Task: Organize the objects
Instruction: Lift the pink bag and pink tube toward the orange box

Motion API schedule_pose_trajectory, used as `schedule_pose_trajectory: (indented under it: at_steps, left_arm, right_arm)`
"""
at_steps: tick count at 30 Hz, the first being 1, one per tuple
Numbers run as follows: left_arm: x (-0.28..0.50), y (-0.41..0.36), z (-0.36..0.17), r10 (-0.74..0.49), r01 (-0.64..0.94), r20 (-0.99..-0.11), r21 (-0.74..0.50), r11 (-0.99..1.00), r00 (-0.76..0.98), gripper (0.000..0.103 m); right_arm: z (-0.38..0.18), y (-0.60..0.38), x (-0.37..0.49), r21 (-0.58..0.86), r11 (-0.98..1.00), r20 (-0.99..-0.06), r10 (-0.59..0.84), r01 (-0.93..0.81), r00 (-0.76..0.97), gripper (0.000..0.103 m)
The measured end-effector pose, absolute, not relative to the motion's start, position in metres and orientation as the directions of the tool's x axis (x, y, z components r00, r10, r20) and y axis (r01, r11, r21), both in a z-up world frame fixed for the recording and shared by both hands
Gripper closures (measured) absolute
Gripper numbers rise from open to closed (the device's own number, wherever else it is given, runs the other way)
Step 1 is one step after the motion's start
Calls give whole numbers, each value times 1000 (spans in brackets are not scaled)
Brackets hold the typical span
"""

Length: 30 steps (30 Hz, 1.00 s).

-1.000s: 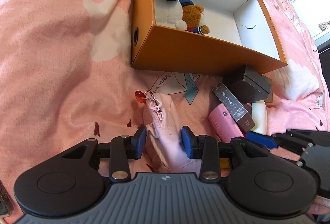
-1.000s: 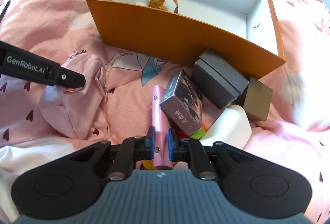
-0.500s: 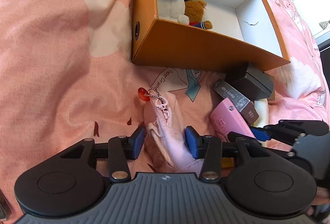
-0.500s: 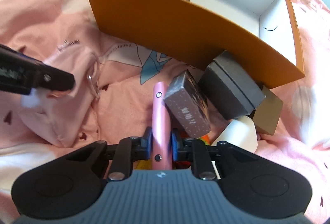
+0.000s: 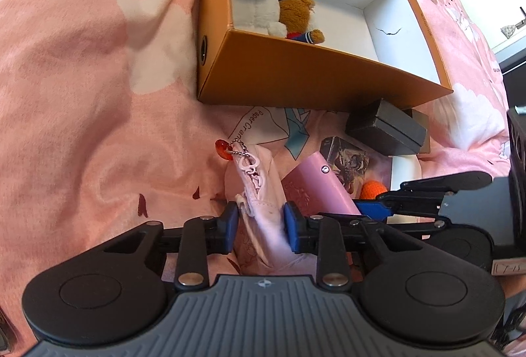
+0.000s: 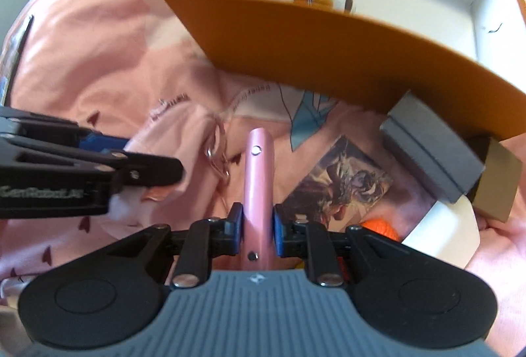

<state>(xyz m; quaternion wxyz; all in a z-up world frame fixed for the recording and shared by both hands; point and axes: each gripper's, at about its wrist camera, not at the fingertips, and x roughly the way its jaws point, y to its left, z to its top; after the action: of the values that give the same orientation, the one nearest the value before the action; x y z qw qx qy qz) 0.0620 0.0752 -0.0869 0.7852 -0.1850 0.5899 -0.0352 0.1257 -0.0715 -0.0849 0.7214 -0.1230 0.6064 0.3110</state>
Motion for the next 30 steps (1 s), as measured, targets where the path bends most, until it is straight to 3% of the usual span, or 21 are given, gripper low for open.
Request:
schedule_pose_trajectory:
  at_steps: [18,30]
  left_arm:
    - [61,55,-69,-251,-88,-900,-300,950,355,76]
    - [60,43,3,-243,-17,-781,-309,951,575,78]
  right_arm:
    - [-88,-81,134,265,771,-937,349,-579,36,84]
    - [-1,-116,132,276,762,-852,475,-586,217,85]
